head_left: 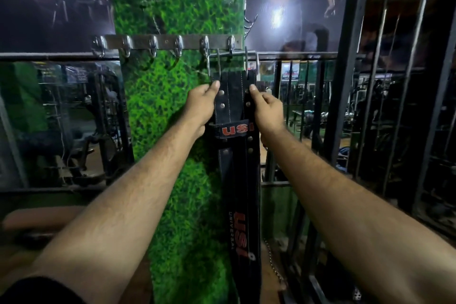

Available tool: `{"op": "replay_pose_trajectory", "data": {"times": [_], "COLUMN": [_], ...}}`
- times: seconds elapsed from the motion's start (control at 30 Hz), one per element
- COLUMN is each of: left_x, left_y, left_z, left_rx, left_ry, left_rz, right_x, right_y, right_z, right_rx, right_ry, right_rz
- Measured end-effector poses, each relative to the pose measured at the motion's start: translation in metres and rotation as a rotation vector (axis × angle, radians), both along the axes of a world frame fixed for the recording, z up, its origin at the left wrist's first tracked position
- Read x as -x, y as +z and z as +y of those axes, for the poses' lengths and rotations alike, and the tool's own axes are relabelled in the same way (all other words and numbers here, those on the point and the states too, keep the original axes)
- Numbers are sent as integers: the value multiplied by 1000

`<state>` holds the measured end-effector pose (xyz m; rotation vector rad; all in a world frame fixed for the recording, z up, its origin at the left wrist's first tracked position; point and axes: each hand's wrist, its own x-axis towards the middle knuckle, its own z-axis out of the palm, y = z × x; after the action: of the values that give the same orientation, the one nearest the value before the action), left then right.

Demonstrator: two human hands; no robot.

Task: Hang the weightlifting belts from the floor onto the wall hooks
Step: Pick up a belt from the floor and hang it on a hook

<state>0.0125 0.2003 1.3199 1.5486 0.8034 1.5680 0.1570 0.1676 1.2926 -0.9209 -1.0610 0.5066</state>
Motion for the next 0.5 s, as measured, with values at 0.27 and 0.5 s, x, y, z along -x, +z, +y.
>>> {"op": "replay_pose_trajectory", "data": {"times": [0.27,0.5], "left_x": [0,-4], "left_y": [-71,-142], "left_z": [-21,-33], "left_rx": [133,106], "left_ry": [-132,-214], "left_rz": [-359,-223], "right_x": [11,8], "right_y": [-61,-124], "right_z": [-18,-14], "right_rx": [-96,-171], "right_ry": [88,22], "right_rz": [-36,-218]}}
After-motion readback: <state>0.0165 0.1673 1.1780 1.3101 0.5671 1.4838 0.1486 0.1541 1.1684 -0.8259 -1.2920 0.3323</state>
